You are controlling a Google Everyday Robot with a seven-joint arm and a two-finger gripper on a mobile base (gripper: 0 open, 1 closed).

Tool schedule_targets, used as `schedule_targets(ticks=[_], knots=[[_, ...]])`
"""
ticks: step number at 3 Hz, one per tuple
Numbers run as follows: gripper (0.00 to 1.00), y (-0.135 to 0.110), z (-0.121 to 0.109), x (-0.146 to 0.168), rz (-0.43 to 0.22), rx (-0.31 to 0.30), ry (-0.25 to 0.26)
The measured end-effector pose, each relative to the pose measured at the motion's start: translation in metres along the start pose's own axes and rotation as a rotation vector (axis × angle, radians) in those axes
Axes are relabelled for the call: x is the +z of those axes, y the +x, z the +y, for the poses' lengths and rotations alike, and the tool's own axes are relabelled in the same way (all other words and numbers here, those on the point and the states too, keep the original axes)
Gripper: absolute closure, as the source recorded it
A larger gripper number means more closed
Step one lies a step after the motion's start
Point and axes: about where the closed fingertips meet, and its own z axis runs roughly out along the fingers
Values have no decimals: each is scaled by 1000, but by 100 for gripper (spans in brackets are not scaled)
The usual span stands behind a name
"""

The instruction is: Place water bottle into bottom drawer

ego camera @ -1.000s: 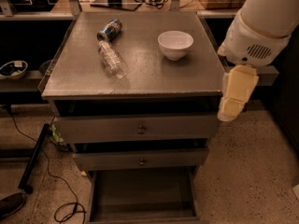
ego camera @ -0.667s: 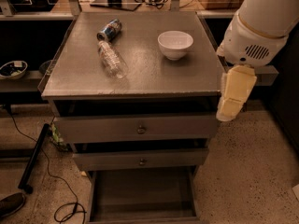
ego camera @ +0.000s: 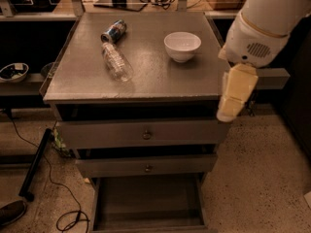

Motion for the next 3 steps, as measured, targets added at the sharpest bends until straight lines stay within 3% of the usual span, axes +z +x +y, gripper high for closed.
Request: schedule_targets(ticks=[1, 3], knots=[[0, -48, -38, 10, -55, 28, -68], [0, -56, -45, 14, -48, 40, -30]])
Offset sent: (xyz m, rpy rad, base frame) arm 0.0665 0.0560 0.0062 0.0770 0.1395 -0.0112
